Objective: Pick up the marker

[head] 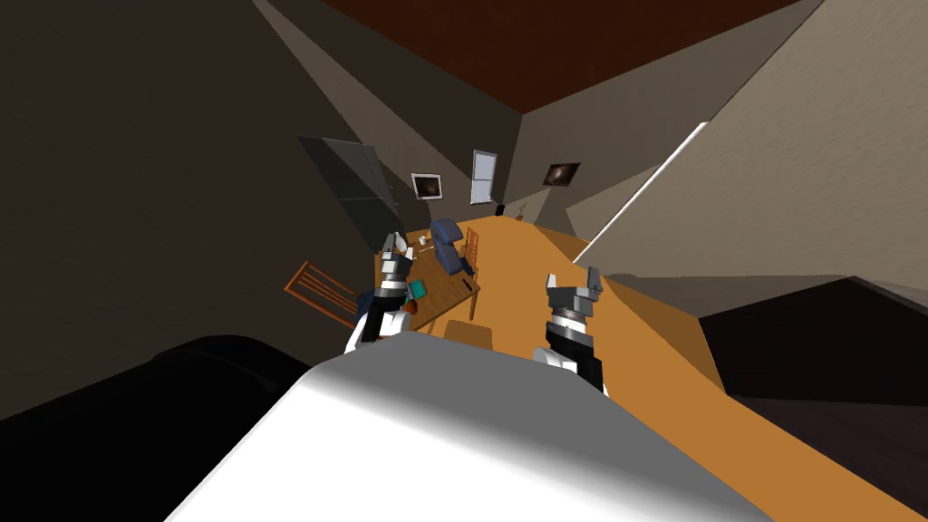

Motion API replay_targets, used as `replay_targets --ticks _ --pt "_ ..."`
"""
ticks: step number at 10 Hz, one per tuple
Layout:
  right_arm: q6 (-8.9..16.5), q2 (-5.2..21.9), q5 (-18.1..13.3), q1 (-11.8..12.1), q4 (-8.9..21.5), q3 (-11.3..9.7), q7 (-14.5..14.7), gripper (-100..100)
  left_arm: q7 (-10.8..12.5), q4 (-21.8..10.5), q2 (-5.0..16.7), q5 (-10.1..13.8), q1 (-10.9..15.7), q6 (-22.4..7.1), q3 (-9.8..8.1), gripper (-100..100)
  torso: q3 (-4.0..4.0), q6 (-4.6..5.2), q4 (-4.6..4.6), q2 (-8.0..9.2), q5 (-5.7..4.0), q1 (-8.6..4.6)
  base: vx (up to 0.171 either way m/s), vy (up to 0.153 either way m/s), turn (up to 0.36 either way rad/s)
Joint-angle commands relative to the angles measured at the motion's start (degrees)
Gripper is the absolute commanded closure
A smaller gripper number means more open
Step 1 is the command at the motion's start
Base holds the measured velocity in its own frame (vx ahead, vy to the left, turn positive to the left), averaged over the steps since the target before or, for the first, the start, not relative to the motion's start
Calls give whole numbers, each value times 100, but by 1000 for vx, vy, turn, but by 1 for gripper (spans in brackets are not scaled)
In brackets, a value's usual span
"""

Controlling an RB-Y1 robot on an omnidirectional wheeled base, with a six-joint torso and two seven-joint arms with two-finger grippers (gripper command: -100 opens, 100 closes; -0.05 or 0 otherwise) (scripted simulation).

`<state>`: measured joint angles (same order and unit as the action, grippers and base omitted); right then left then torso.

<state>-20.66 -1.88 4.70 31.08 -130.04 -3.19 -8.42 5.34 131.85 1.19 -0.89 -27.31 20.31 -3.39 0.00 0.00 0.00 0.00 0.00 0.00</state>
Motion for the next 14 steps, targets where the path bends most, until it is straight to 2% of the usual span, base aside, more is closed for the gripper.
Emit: replay_targets --ticks 1,4,8,10,11,14 --pt "0 0 0 0 0 0 0 0 -25 -59 176 32 32 -70 21 -100 0 0 0 0 0 0 8 -7 -25" --pt "0 0 0 0 0 0 0 0 -120 -284 525 152 151 -332 101 -100 -5 1 -2 -8 -1 -5 22 -19 -38" --pt "0 0 0 0 0 0 0 0 -322 -757 895 411 406 -896 272 -100 -12 1 -5 -21 -2 -11 45 -32 -64" --pt "0 0 0 0 0 0 0 0 -449 -1035 1045 573 563 -1232 380 -100 -13 2 -5 -21 -3 -16 51 -42 -84" --pt "0 0 0 1 0 0 0 0 -449 -1035 1045 573 563 -1247 380 -100 -13 0 -5 -22 -4 -17 41 -23 -10" --pt "0 0 0 0 0 0 0 0 -663 -1481 1229 848 823 -1827 560 -100 -11 1 -5 -19 -2 -11 45 -29 -88"
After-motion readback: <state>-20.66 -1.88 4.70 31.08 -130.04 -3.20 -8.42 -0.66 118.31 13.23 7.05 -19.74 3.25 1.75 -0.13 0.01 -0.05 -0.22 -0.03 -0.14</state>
